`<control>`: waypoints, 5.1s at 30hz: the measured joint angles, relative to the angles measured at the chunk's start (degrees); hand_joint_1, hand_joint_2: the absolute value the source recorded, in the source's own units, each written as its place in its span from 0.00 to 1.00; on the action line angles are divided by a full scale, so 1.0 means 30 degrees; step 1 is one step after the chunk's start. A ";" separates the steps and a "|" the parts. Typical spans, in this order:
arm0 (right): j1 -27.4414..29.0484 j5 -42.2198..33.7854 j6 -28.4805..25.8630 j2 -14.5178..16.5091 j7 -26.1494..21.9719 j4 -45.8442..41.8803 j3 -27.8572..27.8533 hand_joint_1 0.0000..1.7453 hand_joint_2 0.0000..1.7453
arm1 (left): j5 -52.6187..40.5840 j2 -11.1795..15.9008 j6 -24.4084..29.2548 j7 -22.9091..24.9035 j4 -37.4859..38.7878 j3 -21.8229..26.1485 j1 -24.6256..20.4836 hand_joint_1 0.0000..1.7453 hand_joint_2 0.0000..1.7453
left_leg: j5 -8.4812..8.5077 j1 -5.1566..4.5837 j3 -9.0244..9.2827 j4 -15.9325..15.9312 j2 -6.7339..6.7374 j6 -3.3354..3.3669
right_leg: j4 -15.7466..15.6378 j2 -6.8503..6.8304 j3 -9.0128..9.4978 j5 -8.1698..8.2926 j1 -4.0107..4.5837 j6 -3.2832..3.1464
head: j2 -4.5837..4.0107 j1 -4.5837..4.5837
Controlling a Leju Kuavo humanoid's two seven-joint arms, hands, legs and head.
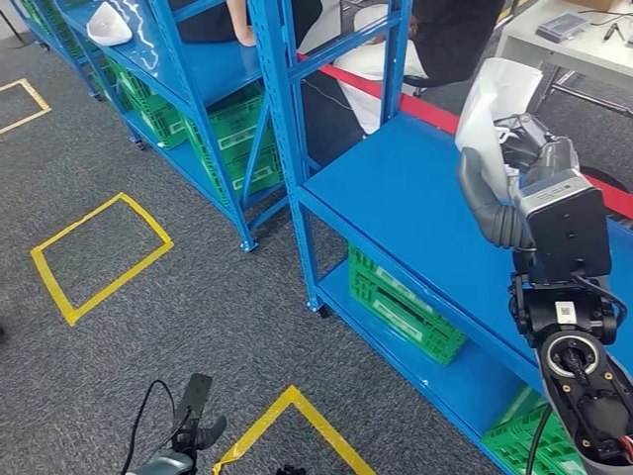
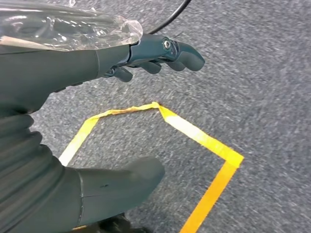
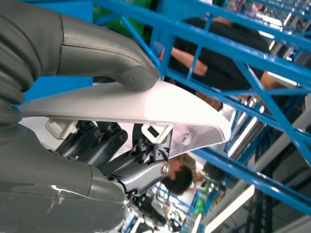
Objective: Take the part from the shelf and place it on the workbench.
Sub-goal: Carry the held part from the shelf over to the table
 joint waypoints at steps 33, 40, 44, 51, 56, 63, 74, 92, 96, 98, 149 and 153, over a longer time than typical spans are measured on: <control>0.0808 0.0665 0.0091 -0.0157 0.0820 -0.0701 0.0032 1.00 1.00 | -0.0543 -0.0080 -0.0033 0.0179 0.0000 0.0106 0.0061 0.00 1.00 | 0.1194 -0.0441 -0.0087 -0.0676 0.0166 0.0301 | -0.0619 -0.0406 0.0727 -0.0065 0.0167 -0.0241 | 0.0000 -0.0269; 0.0994 0.0489 0.0548 -0.0601 0.0913 -0.0982 -0.0450 1.00 1.00 | -0.0583 -0.0126 -0.0033 0.0343 0.0000 0.0106 -0.0098 0.00 1.00 | 0.3204 -0.0567 0.2036 -0.5684 0.0403 0.0772 | -0.0597 -0.0712 0.0725 -0.0227 0.0264 0.0362 | 0.0002 -0.0331; 0.1137 0.0376 0.0623 -0.0861 0.0763 -0.1056 -0.0614 1.00 1.00 | -0.0672 -0.0184 -0.0033 0.0403 0.0000 0.0106 -0.0124 0.00 1.00 | 0.3307 -0.0556 0.2056 -0.5810 0.0040 0.1202 | 0.2548 -0.0374 -0.0545 -0.2115 0.0178 0.0586 | 0.0002 -0.0087; 0.1627 0.0330 0.0688 -0.1069 0.0718 -0.1225 -0.0729 1.00 1.00 | -0.0692 -0.0297 -0.0031 0.0455 0.0000 0.0106 -0.0119 0.00 1.00 | 0.3263 -0.0676 0.2027 -0.5605 -0.1177 0.1219 | 0.1086 0.0538 0.0020 -0.0638 0.0206 0.0187 | 0.0002 0.0060; 0.1750 0.0330 0.0739 -0.1135 0.0698 -0.1532 -0.0827 1.00 1.00 | -0.0731 -0.0342 -0.0013 0.0472 -0.0002 0.0106 -0.0058 0.00 1.00 | 0.3334 -0.0538 0.1701 -0.5503 -0.1724 0.0698 | -0.0554 0.0610 0.0741 -0.0262 0.0189 -0.0030 | 0.0002 0.0129; 0.2220 0.0352 0.0774 -0.1208 0.0681 -0.2015 -0.0940 1.00 1.00 | -0.0812 -0.0379 -0.0011 0.0568 -0.0007 0.0106 -0.0057 0.00 1.00 | 0.1301 -0.0384 -0.0977 -0.0211 -0.0038 0.0107 | -0.0820 -0.0803 0.0949 -0.0187 0.0136 -0.0187 | 0.0002 -0.0129; 0.2591 0.0658 0.0829 -0.1510 0.0707 -0.2965 -0.1208 1.00 1.00 | -0.0685 -0.0423 0.0016 0.0594 -0.0007 0.0105 0.0051 0.00 1.00 | 0.3531 -0.0545 0.1879 -0.5918 0.0104 0.1108 | 0.1422 -0.0832 0.0426 -0.2011 0.0157 0.0614 | 0.0000 0.0003; 0.3321 0.1006 0.0954 -0.1738 0.0730 -0.4140 -0.1288 1.00 1.00 | -0.0548 -0.0503 0.0060 0.0508 -0.0007 0.0106 0.0452 0.00 1.00 | 0.1162 -0.0412 -0.1032 -0.0320 -0.0225 0.0187 | -0.0880 -0.0597 0.1212 -0.0394 0.0154 -0.0215 | 0.0002 -0.0033; 0.3350 0.1155 0.0967 -0.1738 0.0792 -0.4417 -0.1281 1.00 1.00 | -0.0608 -0.0477 0.0060 0.0485 -0.0007 0.0106 0.0459 0.00 1.00 | 0.2742 -0.0291 0.0401 -0.3018 0.0599 0.0113 | -0.0874 -0.1389 0.1308 -0.0515 0.0138 -0.0061 | 0.0002 -0.0060; 0.3368 0.1290 0.0949 -0.1759 0.0891 -0.4646 -0.1288 1.00 1.00 | -0.0701 -0.0468 0.0062 0.0483 -0.0007 0.0106 0.0367 0.00 1.00 | 0.3439 -0.0404 0.1565 -0.5245 0.1254 0.0277 | -0.0842 -0.1720 0.1376 -0.0631 0.0242 0.0134 | 0.0002 -0.0086; 0.4880 -0.0067 0.0836 -0.2290 0.0534 -0.5184 -0.2272 1.00 1.00 | -0.0809 -0.0485 0.0162 0.0685 -0.0007 0.0106 0.0315 0.00 1.00 | 0.3137 -0.0509 0.1486 -0.5224 -0.1809 0.0494 | -0.0806 0.0457 0.0955 -0.0305 0.0069 0.0083 | 0.0002 0.0119; 0.5020 -0.0078 0.0876 -0.2293 0.0437 -0.5178 -0.2397 1.00 1.00 | -0.0840 -0.0477 0.0177 0.0709 -0.0007 0.0106 0.0248 0.00 1.00 | 0.1101 -0.0453 -0.0861 -0.0597 -0.0178 0.0135 | -0.0946 -0.0529 0.1067 -0.0296 0.0162 -0.0118 | 0.0002 -0.0002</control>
